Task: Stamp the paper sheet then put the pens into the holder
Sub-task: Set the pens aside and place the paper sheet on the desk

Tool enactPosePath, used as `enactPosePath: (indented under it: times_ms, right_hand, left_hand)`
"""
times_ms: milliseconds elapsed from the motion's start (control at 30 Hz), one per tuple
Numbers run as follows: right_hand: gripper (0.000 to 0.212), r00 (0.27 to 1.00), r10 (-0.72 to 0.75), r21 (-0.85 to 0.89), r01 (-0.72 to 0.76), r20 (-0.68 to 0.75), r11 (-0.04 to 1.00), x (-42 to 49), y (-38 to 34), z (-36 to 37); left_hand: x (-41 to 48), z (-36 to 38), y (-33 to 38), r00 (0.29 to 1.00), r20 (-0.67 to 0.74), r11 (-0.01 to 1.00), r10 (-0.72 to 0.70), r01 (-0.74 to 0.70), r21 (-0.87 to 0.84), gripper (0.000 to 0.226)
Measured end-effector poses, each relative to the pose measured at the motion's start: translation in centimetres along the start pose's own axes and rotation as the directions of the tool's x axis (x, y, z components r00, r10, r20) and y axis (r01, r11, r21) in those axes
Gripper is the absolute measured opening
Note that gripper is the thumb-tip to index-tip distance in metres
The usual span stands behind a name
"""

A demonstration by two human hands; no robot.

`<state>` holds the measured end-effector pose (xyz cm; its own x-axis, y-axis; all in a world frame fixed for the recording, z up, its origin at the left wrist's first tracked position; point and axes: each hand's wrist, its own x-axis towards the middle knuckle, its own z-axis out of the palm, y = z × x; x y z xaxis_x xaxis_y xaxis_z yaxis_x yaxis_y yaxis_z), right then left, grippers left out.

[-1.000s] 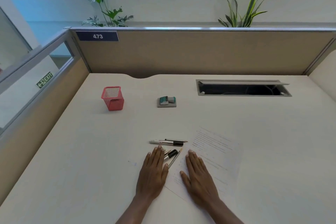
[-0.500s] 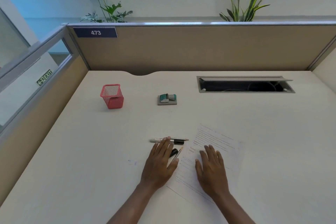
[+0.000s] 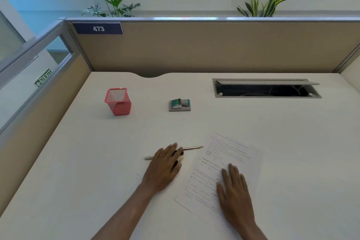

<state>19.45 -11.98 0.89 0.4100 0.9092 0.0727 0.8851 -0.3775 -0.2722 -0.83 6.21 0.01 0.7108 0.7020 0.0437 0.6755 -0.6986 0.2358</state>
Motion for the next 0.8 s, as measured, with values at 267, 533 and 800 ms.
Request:
enactPosePath:
  times_ms: [267, 533, 800]
  right_hand:
    - [0.073, 0.991, -0.114, 0.079, 0.108, 0.075, 0.991, 1.0, -1.0, 0.2]
    - [0.07, 0.98, -0.169, 0.089, 0.16, 0.109, 0.983, 1.7, -1.3, 0.9]
    - [0.066, 0.978, -0.17, 0.086, 0.16, 0.118, 0.983, 1.9, -1.3, 0.8]
  left_hand:
    - [-4.4, -2.3, -5.9, 0.961, -0.117, 0.968, -0.251, 0.249, -0.028, 0.06]
    - [-6.8, -3.8, -10.8, 0.863, -0.199, 0.885, -0.464, 0.461, -0.067, 0.063]
    - [-2.2, -3.3, -5.7, 0.946, -0.225, 0.973, -0.231, 0.224, -0.058, 0.05]
